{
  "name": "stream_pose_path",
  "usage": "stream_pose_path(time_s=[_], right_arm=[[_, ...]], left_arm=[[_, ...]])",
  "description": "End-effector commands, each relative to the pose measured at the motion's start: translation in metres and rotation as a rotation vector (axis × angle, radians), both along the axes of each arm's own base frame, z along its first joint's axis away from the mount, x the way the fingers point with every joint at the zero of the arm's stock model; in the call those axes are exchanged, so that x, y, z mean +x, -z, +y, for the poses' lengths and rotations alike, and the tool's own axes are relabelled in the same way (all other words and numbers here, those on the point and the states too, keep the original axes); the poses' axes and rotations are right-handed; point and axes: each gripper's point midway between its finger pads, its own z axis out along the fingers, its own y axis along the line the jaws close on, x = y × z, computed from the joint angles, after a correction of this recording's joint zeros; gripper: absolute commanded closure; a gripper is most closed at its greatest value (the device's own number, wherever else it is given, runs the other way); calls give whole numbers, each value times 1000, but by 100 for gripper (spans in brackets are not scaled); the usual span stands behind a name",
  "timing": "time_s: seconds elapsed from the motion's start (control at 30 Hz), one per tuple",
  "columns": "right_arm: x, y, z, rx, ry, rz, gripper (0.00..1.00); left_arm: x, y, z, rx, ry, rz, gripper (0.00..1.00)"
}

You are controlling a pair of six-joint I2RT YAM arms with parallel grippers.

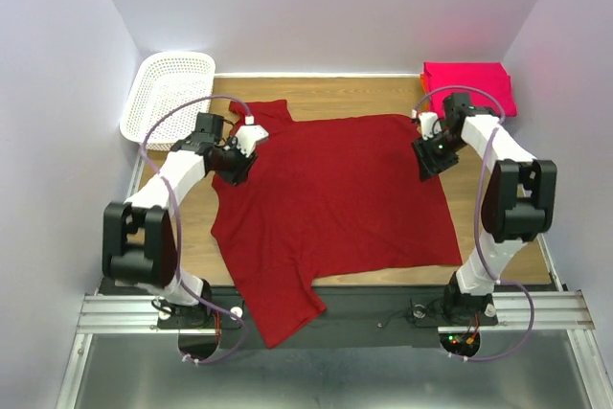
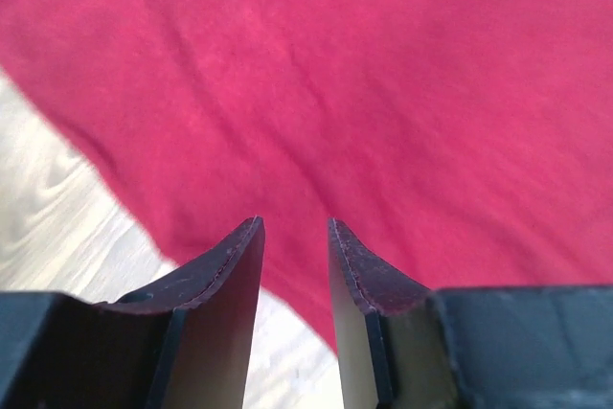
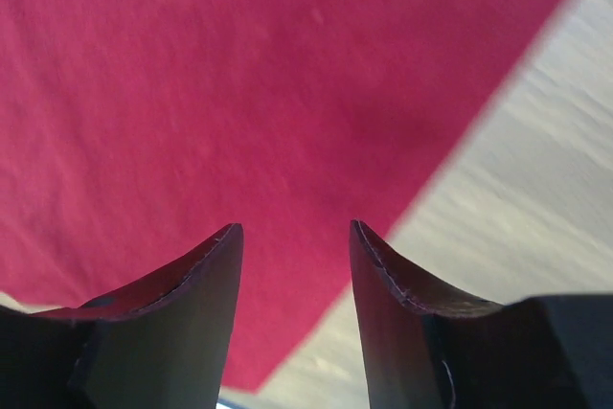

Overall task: Fold and stack the t-shirts
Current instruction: Flatten the tshirt out, then fold the tshirt

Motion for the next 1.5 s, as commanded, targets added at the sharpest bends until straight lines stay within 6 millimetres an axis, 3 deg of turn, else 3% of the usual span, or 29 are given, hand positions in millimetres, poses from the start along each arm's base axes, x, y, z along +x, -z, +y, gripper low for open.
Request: stream_pose_path(time_s=[0.0,0.17,0.3,0.43,0.6,0.67,0.7,0.73,0.77,0.87,0.9,0.93,0.97,1.1,1.17,1.2,1.3,1.47], right_arm=[[31,6,23,77,12,-54,47],[15,44,14,24,6,17,49],[-16,65,7,-13,-14,85,50],[-72,86,-3,-65,-73,196,52],[-122,75,-2,-40,-205,300,52],[-121,55,12,39,-246,276,49],[-130,42,22,111,-278,302,48],[-122,29,26,133,-284,271,47],[-100,11,28,142,-280,198,47],[-52,-25,21,210,-176,52,46],[-25,-29,14,215,-131,0,46],[4,-47,2,219,-50,-73,48],[23,-51,-5,215,-4,-105,53],[109,-48,-27,188,186,-251,61],[131,-42,-35,169,239,-281,61],[143,-28,-36,178,259,-272,62],[167,-26,-37,185,289,-303,62],[177,6,-23,184,267,-266,57]], left_arm=[[14,23,3,12,-56,50,57],[11,52,9,65,-55,96,58],[-10,74,18,113,-36,148,59],[-52,98,29,160,-6,235,60],[-116,112,41,201,67,345,63],[-119,105,53,224,27,347,66],[-112,94,55,223,46,312,67],[-110,89,57,221,45,308,67],[-118,84,59,218,58,338,67],[-113,60,57,201,120,320,67],[-108,53,56,195,129,306,66],[-92,38,54,182,129,259,65],[-84,31,51,169,123,246,63],[-31,-1,35,88,87,145,57],[-10,-9,30,63,69,93,57],[2,-13,27,40,36,82,56],[30,-19,23,0,-20,36,55],[85,-30,24,-44,-151,-51,50]])
